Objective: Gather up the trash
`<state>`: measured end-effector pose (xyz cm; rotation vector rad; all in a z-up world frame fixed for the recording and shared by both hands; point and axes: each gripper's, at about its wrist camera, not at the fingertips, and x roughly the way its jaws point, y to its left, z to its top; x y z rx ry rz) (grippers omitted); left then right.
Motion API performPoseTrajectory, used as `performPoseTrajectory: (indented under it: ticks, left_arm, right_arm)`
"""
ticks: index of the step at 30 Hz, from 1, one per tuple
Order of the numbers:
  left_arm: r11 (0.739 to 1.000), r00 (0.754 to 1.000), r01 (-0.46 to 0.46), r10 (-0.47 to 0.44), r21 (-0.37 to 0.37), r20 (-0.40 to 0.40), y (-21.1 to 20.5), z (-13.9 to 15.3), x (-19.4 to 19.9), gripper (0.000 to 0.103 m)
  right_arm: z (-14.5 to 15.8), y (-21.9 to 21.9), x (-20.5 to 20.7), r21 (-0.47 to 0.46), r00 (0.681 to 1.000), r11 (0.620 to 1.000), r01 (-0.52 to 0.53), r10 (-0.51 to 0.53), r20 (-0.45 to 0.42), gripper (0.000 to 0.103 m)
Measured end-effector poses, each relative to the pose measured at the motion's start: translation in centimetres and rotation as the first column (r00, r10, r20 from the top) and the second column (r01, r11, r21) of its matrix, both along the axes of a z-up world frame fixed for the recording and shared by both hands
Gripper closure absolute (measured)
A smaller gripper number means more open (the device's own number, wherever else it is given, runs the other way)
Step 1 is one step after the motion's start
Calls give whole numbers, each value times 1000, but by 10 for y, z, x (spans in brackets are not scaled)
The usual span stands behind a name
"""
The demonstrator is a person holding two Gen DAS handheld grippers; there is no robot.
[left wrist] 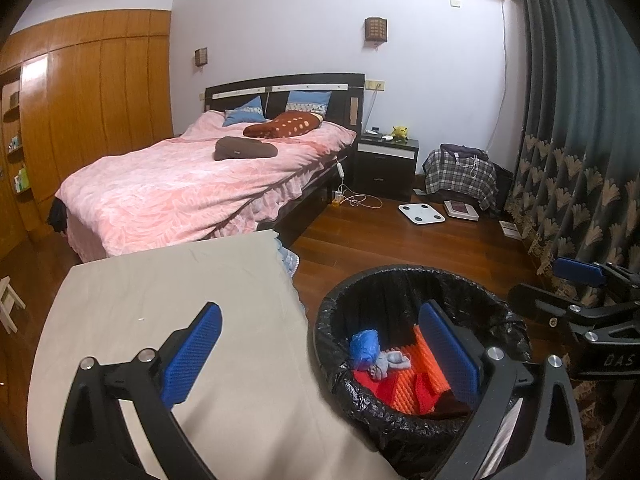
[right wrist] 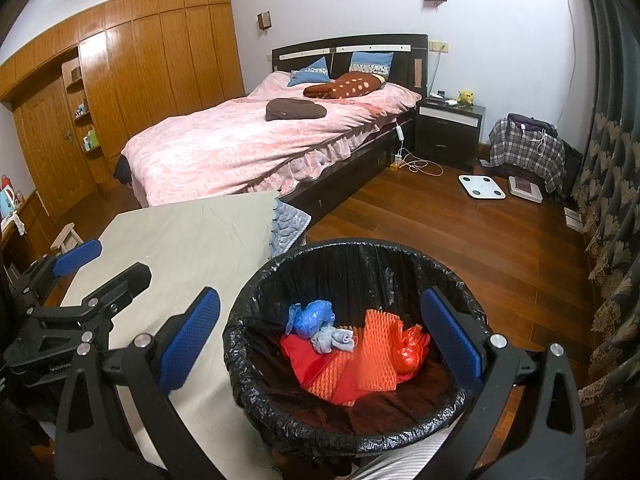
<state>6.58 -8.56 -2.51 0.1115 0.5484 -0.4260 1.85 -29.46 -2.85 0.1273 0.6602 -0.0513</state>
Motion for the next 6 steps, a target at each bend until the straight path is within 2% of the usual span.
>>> performPoseTrajectory:
  ticks: [6]
  left_arm:
    - [1000,1000,-3,3,-1,3,0,0,-1,6]
  right_arm:
    - [-2,0,0,0,1000,1000,0,0,-1,5]
